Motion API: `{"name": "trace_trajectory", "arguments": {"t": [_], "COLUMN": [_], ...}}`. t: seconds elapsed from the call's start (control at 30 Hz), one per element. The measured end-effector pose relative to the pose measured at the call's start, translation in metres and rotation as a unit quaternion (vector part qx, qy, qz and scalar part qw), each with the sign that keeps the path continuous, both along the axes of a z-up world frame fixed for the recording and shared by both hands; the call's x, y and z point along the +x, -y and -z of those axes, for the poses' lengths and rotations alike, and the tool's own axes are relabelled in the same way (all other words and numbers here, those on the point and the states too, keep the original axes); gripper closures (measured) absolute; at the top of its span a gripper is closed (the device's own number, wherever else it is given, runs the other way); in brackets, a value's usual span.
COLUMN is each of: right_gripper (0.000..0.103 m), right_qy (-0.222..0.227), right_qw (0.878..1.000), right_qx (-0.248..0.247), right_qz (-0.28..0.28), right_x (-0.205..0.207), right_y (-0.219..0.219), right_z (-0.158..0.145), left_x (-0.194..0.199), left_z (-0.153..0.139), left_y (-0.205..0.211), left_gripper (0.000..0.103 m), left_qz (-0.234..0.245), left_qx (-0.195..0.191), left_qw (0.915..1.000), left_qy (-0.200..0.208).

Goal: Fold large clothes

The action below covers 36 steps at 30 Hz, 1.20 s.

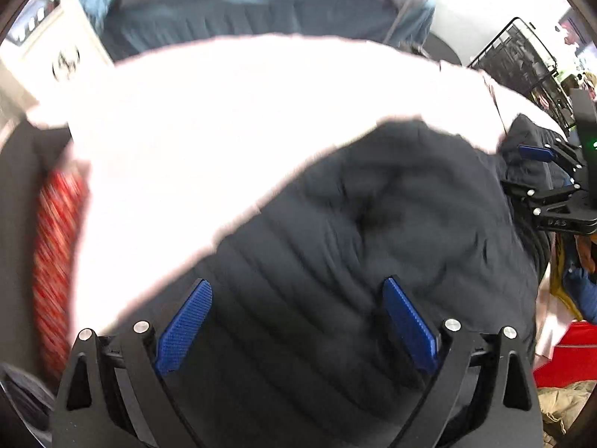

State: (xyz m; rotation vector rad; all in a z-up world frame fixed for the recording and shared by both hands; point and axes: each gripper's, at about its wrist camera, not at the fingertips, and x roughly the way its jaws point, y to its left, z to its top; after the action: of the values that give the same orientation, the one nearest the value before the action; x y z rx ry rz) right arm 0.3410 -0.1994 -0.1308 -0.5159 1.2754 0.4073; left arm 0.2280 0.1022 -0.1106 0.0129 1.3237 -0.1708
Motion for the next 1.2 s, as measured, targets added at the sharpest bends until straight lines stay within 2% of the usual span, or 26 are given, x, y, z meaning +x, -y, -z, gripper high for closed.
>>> {"name": "trace_trajectory", "arguments": {"t": [0.07,0.13,0.23,0.27,0.3,0.33,0.37,0.43,0.47,0.53,0.57,0.6,0.63,0.7,0.83,0.9,0.93,0.97,1.0,1.03,1.07,1.1,1.13,1.2], "right_gripper": [0.025,0.025,0.026,0.029,0.032,0.043,0.062,0.082,0.086,0.089,0.091,0.092,0.092,0.093,0.093,0.093,0.088,0.075,0.064,0.037,0.027,0.027,0.027,0.027], "right_qy": [-0.003,-0.022,-0.099,-0.13,-0.132,-0.119,-0.11,-0.103,-0.093,-0.069,-0.059,-0.051,-0.034,-0.001,0.082,0.121,0.137,0.143,0.129,0.11,0.098,0.093,0.086,0.059], "right_qw": [1.0,0.999,0.995,0.991,0.991,0.993,0.994,0.995,0.995,0.997,0.998,0.998,0.998,0.996,0.983,0.976,0.973,0.973,0.974,0.974,0.969,0.962,0.953,0.94], "right_qx": [-0.02,-0.023,-0.008,-0.007,-0.009,-0.01,-0.006,0.009,0.013,0.016,0.023,0.03,0.046,0.072,0.126,0.145,0.148,0.144,0.137,0.13,0.133,0.149,0.167,0.17], "right_qz": [-0.013,-0.005,0.019,0.02,0.016,0.009,0.003,-0.005,-0.011,-0.017,-0.011,-0.003,0.015,0.047,0.101,0.111,0.111,0.112,0.124,0.148,0.183,0.208,0.237,0.291], "right_x": [0.019,0.035,0.05,0.047,0.044,0.035,0.027,0.014,0.005,-0.01,-0.016,-0.02,-0.023,-0.022,-0.007,-0.003,0.006,0.019,0.037,0.056,0.074,0.085,0.094,0.101], "right_y": [-0.01,-0.01,-0.003,-0.002,-0.002,-0.004,-0.005,-0.007,-0.006,-0.003,-0.001,0.001,0.008,0.02,0.043,0.045,0.043,0.041,0.039,0.034,0.039,0.044,0.05,0.064], "right_z": [0.01,0.025,0.061,0.077,0.082,0.08,0.076,0.064,0.057,0.044,0.036,0.029,0.013,-0.016,-0.073,-0.092,-0.098,-0.097,-0.089,-0.082,-0.073,-0.066,-0.063,-0.056], "left_x": [0.018,0.033,0.041,0.038,0.034,0.029,0.022,0.004,0.0,-0.016,-0.019,-0.025,-0.03,-0.034,-0.018,0.003,0.016,0.038,0.052,0.068,0.084,0.097,0.101,0.099], "left_z": [0.005,0.027,0.074,0.082,0.086,0.086,0.083,0.076,0.074,0.064,0.056,0.048,0.039,0.004,-0.06,-0.072,-0.076,-0.071,-0.065,-0.055,-0.046,-0.041,-0.039,-0.048], "left_y": [-0.01,-0.023,-0.037,-0.04,-0.039,-0.035,-0.027,-0.011,-0.009,-0.004,-0.004,-0.006,-0.011,-0.023,-0.051,-0.042,-0.046,-0.043,-0.05,-0.051,-0.055,-0.06,-0.065,-0.073], "left_gripper": [0.012,0.012,0.01,0.01,0.011,0.013,0.015,0.041,0.047,0.075,0.08,0.09,0.093,0.093,0.093,0.093,0.091,0.087,0.075,0.073,0.072,0.068,0.057,0.042], "left_qz": [0.0,-0.005,-0.027,-0.036,-0.044,-0.043,-0.027,0.007,0.012,0.026,0.028,0.026,0.021,-0.005,-0.075,-0.086,-0.091,-0.107,-0.126,-0.146,-0.171,-0.196,-0.212,-0.247], "left_qx": [0.036,0.041,-0.004,-0.024,-0.037,-0.037,-0.028,-0.012,-0.007,-0.005,-0.003,0.002,0.007,0.01,0.001,0.005,0.014,0.036,0.052,0.066,0.082,0.088,0.084,0.043], "left_qw": [0.9994,0.999,0.9951,0.9936,0.9927,0.9933,0.9953,0.9972,0.9974,0.9977,0.998,0.9986,0.9992,0.9997,0.99,0.9857,0.9835,0.9803,0.978,0.9753,0.9713,0.9676,0.9653,0.9582], "left_qy": [0.001,-0.02,-0.095,-0.104,-0.106,-0.1,-0.089,-0.073,-0.071,-0.063,-0.056,-0.046,-0.033,0.022,0.119,0.145,0.156,0.162,0.158,0.152,0.144,0.134,0.127,0.137]}}
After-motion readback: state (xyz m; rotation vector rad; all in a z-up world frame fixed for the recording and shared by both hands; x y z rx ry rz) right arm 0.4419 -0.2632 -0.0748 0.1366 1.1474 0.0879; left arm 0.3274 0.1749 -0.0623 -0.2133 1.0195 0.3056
